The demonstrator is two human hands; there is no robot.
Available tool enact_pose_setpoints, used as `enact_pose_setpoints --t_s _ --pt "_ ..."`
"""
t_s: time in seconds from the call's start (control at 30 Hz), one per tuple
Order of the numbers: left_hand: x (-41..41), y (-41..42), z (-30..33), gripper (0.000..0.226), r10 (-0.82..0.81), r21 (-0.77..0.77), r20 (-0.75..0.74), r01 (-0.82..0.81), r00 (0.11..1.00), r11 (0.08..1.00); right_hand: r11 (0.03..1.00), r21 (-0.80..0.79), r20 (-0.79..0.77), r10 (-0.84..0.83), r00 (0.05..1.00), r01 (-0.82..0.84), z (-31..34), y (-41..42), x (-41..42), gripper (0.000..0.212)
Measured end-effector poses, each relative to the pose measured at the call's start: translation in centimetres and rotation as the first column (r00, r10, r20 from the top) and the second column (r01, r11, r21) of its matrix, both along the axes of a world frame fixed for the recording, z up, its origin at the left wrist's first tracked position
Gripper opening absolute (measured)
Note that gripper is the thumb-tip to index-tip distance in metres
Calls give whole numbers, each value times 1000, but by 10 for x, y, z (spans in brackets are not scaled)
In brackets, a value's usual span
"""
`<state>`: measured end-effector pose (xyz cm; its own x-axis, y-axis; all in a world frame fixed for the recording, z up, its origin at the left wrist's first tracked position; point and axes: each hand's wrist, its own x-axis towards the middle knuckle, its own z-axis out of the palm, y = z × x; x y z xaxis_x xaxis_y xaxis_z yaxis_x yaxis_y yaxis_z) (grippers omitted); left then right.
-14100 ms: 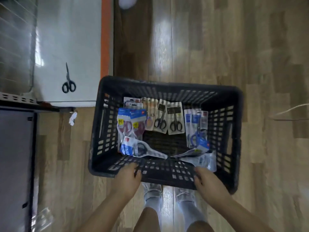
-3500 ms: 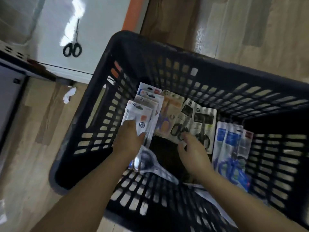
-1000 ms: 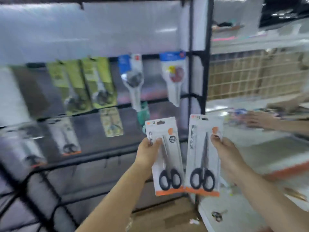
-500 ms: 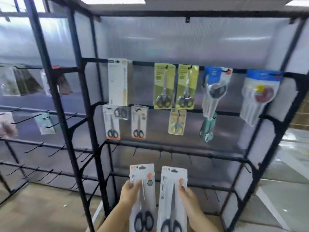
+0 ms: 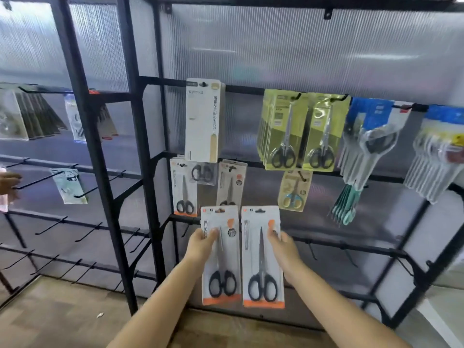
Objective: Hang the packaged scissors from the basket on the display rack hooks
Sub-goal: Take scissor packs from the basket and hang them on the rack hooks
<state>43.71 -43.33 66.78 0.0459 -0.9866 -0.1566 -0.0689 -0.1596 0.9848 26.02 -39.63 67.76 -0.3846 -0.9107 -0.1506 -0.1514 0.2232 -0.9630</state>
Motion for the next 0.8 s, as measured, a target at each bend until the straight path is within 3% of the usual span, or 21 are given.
enact_pose_setpoints --t_s 0.1,0.23,0.5,0.63,0.8 --pt "11 -25 10 31 16 -20 -30 -17 999 1000 999 -41 -27 7 1000 -9 17 -32 8 54" --pt "24 -55 10 18 23 -48 -13 -24 1000 999 996 -82 -43 14 999 -17 24 -71 11 52" --pt "41 -97 -12 22 93 19 -82 -92 992 996 996 -87 -41 21 999 -24 -3 -134 10 30" --pt "45 -115 -20 22 108 23 -54 -107 993 994 995 -96 -163 20 986 -36 -6 -159 12 35" --pt "47 -128 -28 20 130 27 -53 -128 990 991 984 -167 -176 33 984 -63 1 -186 17 42"
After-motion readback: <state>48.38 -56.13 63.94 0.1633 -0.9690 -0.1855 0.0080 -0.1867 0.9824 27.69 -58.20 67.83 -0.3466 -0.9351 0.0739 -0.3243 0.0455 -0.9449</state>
